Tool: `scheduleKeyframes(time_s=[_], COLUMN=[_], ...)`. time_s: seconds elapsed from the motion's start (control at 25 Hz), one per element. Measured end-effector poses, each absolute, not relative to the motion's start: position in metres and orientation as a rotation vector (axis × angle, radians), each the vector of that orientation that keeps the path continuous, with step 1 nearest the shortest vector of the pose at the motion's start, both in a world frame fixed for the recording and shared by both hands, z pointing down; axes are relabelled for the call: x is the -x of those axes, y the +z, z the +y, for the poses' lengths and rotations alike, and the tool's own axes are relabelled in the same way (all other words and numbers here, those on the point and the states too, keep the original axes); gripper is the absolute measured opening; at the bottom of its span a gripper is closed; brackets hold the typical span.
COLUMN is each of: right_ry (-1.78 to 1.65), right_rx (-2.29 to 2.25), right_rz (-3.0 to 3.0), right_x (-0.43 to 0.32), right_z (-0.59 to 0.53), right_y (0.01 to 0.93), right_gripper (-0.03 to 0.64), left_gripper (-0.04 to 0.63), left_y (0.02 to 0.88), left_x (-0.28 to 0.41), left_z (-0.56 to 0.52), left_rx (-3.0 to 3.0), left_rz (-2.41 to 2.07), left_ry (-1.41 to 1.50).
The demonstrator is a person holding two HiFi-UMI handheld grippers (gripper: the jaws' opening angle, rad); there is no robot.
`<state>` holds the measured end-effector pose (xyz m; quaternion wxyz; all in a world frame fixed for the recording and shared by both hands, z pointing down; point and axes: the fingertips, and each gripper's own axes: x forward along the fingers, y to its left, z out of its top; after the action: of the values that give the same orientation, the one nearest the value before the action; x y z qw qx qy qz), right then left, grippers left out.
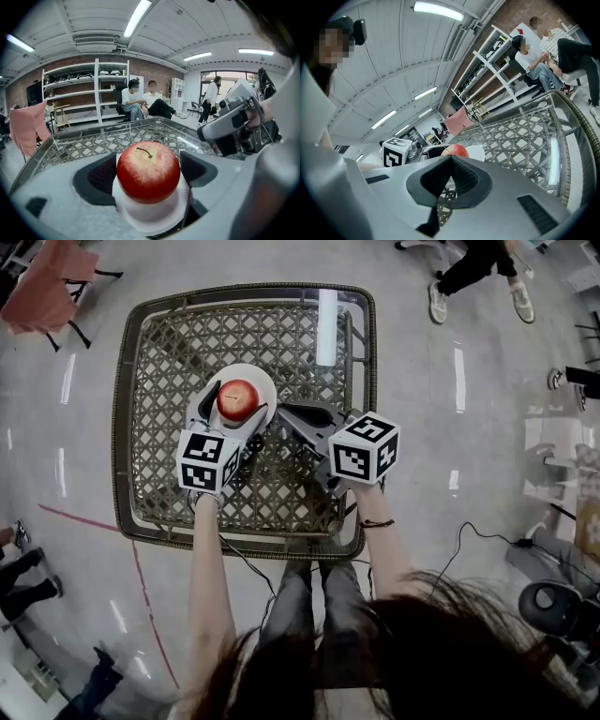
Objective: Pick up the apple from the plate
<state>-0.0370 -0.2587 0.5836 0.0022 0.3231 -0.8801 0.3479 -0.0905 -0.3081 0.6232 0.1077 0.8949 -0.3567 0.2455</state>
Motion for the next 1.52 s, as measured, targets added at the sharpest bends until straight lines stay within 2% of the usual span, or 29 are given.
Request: scheduleKeyframes(time_s=[0.52, 1.52], right_ry=[1.113, 1.104], right_rx=[-1.043, -1.041], right_rz=[-2.760, -2.753], right_x=[0.031, 0.032], right_z=[-0.260, -0.258], right_y=[0.587, 0.574], right_gripper=[0.009, 0.009], left_gripper=[0.416, 0.416], left_y=[0.634, 0.615], left_x=[0.088, 0.090], left_z=[-0.312, -0.304], left_rx=[-2.616, -2.595], left_rz=[-1.034, -1.057], left_ry=[0.836, 0.778])
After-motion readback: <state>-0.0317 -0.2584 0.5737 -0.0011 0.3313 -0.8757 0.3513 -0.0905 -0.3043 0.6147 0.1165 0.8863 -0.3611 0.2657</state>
